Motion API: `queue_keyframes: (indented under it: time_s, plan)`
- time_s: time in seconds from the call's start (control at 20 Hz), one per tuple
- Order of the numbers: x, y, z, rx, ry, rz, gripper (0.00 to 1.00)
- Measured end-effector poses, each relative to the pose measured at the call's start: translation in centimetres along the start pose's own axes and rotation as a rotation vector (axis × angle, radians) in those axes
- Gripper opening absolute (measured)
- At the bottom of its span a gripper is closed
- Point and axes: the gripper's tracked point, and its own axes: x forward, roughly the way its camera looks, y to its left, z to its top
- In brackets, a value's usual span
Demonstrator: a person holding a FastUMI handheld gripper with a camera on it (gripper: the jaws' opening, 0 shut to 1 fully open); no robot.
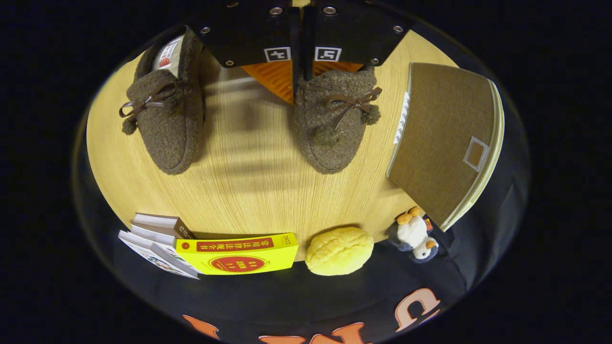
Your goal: Open the storage box then place both shoes into the box .Put the left shoe in first, then the right shoe, with the right side of both shoes facing outward in a uniform manner.
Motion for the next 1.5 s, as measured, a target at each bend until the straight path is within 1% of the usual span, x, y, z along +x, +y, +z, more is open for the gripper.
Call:
queue_keyframes:
  time_s: [0.2,0.3,0.5,0.6,0.7,0.95,1.05,1.25,1.5]
  plan:
    - [-3.5,3.1,3.1,0.049,-0.044,0.025,0.04]
    - [-6.2,4.9,5.0,0.045,-0.069,0.026,0.04]
    - [-11.1,9.7,8.8,0.034,-0.128,0.053,0.03]
    - [-12.8,12.9,10.3,0.039,-0.143,0.089,0.04]
    - [-13.5,16.1,11.2,0.037,-0.149,0.129,0.04]
    - [-11.4,23.8,10.8,0.029,-0.101,0.173,0.04]
    - [-10.0,26.0,10.0,0.021,-0.073,0.174,0.04]
    - [-6.6,28.4,7.8,0.007,-0.013,0.143,0.04]
    - [-1.5,29.5,5.8,0.013,0.074,0.071,0.04]
